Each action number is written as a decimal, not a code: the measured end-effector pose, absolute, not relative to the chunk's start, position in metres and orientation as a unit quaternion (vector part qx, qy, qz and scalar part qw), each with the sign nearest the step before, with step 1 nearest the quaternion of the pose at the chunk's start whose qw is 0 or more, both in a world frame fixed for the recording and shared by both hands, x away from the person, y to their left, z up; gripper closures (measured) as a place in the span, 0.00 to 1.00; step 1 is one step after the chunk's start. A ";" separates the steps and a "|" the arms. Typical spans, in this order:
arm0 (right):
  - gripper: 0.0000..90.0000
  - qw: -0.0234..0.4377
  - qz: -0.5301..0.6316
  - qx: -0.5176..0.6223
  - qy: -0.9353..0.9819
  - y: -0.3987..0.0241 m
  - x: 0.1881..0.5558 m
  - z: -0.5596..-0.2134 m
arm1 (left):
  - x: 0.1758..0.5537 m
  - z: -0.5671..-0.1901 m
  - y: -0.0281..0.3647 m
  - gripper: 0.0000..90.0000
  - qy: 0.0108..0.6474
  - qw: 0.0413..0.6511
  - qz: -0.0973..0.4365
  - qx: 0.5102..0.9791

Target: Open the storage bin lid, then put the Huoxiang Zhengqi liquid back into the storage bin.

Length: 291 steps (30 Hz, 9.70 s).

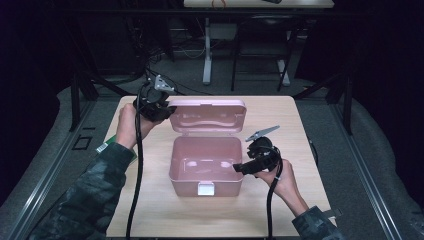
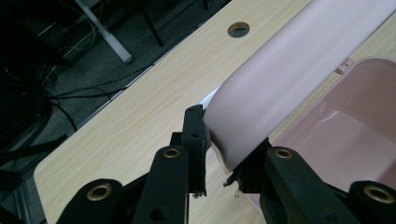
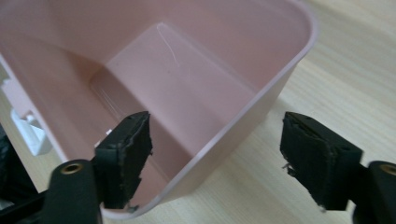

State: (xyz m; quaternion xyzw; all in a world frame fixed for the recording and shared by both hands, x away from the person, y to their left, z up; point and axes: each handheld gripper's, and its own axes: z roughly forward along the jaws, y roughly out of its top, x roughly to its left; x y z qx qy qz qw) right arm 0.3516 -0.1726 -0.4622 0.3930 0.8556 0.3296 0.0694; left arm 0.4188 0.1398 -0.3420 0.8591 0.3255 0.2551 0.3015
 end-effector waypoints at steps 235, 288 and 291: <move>0.00 0.109 0.256 0.403 0.872 -0.234 0.292 -0.530 | 0.453 -0.436 0.287 0.71 0.366 0.005 0.030 0.930; 0.00 0.115 0.229 0.400 0.880 -0.232 0.293 -0.535 | 0.432 -0.351 0.248 0.71 0.298 -0.004 0.038 0.954; 0.00 0.122 0.231 0.396 0.880 -0.232 0.292 -0.533 | 0.432 -0.346 0.244 0.71 0.292 -0.006 0.039 0.956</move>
